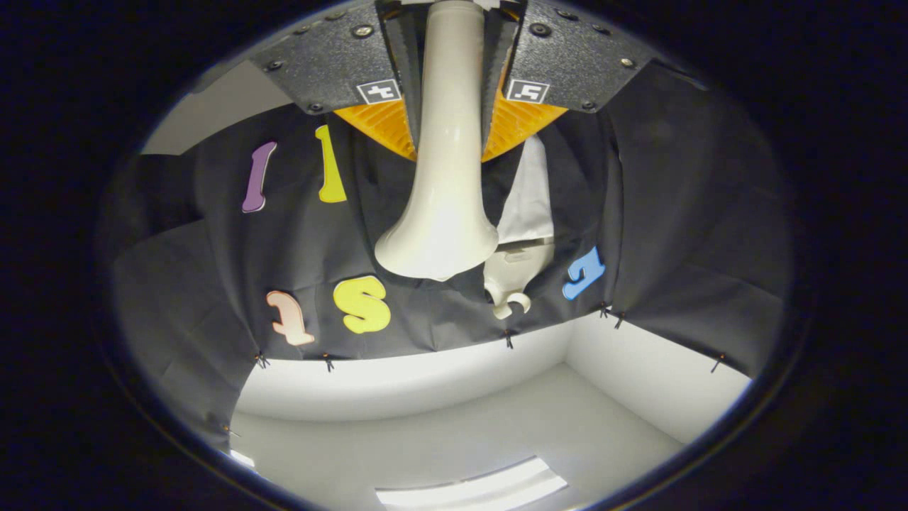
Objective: Iron the clothes twice with a garment steamer, once on the left side and once on the right side.
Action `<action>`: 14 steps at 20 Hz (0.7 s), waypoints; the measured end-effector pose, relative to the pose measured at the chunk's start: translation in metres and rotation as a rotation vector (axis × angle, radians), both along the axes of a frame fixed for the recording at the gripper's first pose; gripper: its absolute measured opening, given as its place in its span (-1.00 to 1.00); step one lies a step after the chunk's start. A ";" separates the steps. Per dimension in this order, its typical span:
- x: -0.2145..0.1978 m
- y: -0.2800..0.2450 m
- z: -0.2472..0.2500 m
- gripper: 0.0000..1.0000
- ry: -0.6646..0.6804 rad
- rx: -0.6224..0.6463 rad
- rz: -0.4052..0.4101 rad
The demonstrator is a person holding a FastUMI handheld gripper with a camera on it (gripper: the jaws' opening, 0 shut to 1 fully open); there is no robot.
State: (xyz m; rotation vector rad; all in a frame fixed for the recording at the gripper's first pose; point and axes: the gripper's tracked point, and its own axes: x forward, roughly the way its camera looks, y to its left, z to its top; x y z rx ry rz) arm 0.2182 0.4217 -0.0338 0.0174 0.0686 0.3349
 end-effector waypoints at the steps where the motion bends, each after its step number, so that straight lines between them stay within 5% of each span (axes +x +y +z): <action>1: -0.001 -0.002 -0.006 -0.19 0.012 -0.007 0.001; 14: -0.035 -0.017 -0.100 -0.19 0.208 -0.080 0.044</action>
